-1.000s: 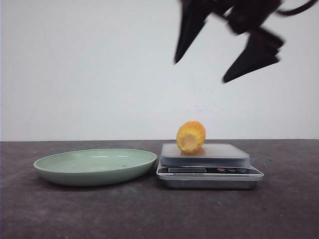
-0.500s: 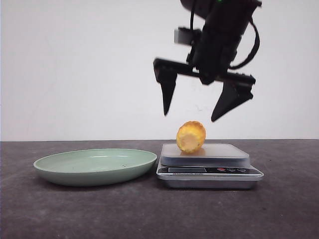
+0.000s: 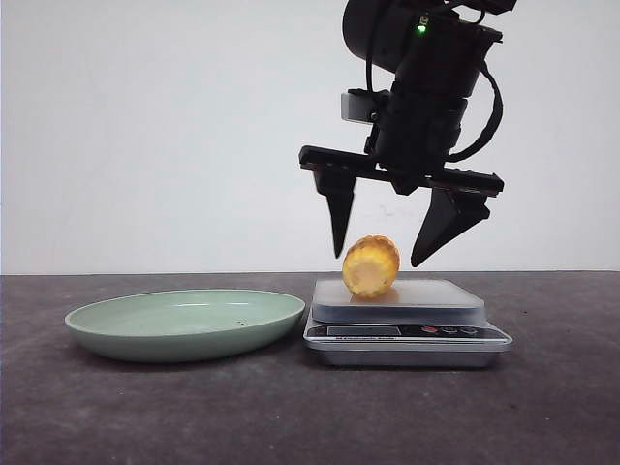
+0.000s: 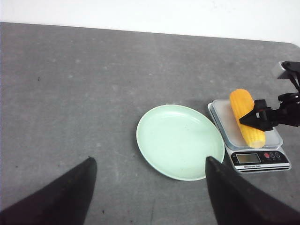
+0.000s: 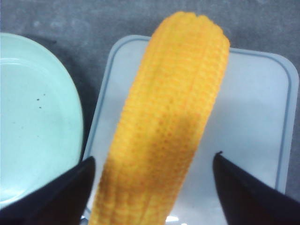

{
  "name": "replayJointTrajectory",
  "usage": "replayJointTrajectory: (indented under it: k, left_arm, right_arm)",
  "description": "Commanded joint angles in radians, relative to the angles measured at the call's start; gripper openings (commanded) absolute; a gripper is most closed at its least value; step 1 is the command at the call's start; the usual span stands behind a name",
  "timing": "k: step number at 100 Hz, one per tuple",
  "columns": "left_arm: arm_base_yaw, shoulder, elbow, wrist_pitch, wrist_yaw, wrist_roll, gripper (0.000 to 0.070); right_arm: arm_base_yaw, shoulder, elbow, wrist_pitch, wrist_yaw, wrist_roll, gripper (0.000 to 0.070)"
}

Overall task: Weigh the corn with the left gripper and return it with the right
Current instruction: 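Move the right gripper down over the corn and close on it, then lift the corn with the right gripper and lower it onto the plate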

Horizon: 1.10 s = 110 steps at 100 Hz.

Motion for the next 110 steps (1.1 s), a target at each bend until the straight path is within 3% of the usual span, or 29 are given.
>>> replayJointTrajectory:
  k: [1, 34, 78, 110]
  left_arm:
    - [-0.012, 0.005, 0.010, 0.008, -0.007, 0.008, 0.0435]
    - [-0.012, 0.005, 0.010, 0.000, -0.007, 0.008, 0.0435]
    - [-0.012, 0.005, 0.010, -0.004, -0.014, 0.008, 0.0435]
    - [-0.012, 0.005, 0.010, -0.003, -0.032, 0.008, 0.0435]
  right_arm:
    - [0.007, 0.019, 0.020, -0.002, 0.002, 0.033, 0.0429]
    - [0.008, 0.019, 0.020, -0.011, 0.002, 0.051, 0.0003]
    - [0.029, -0.052, 0.021, -0.010, 0.025, 0.032, 0.0000]
    - [0.157, -0.115, 0.129, -0.005, -0.010, -0.012, 0.0000]
